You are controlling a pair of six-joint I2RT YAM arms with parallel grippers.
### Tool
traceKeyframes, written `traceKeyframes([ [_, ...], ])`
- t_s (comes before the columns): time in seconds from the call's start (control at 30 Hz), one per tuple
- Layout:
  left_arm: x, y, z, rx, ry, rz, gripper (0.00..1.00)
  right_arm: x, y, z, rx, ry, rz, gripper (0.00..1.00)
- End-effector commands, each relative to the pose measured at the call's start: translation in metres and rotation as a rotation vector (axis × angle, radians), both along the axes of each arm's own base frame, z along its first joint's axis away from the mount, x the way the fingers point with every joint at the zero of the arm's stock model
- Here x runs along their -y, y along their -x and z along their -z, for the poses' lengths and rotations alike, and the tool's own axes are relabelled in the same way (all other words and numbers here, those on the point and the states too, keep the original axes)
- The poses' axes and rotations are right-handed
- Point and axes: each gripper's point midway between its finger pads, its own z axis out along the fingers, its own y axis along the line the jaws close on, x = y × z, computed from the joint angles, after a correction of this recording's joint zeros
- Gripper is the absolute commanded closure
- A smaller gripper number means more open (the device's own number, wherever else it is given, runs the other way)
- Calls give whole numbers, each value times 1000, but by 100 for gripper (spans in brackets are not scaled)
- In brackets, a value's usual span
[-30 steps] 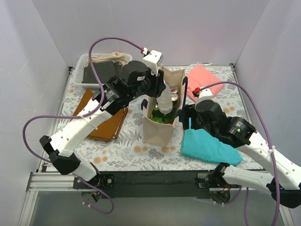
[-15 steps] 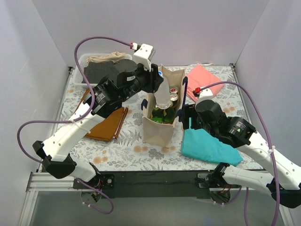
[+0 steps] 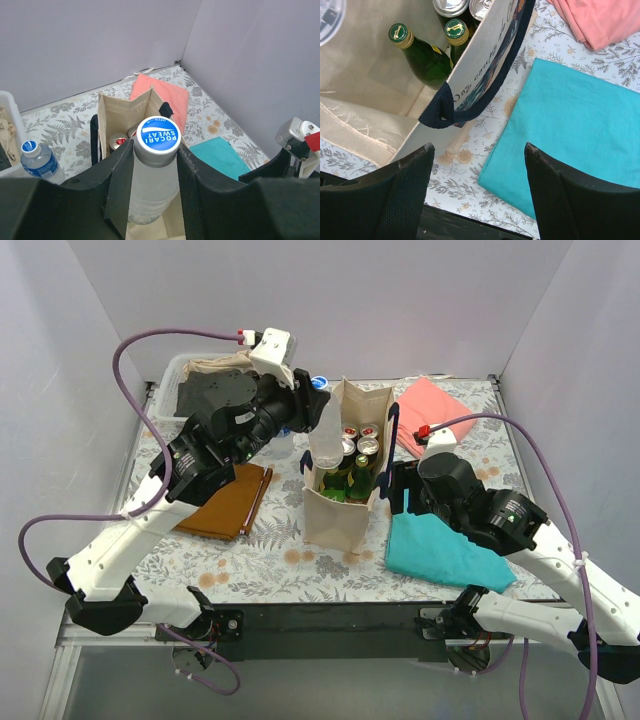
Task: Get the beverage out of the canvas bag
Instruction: Place the drink at the center of the board.
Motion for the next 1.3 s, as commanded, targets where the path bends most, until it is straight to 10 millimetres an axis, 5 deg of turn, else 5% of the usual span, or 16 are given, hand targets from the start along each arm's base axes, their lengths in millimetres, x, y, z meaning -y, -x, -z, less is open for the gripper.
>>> traceKeyframes([
  [0.0,-35,13,-82,192,198,-73,100,2,-2,-6,27,-23,21,22],
  [0.37,-61,4,-88,245,180,-203,100,0,-3,-7,26,-15,12,22],
  [0.87,-73,-24,-57,263,45,-374,100,-2,-4,-7,28,-10,4,21],
  [1.27,-80,-68,-27,210,40,-389,100,0,-3,-4,27,-6,3,21],
])
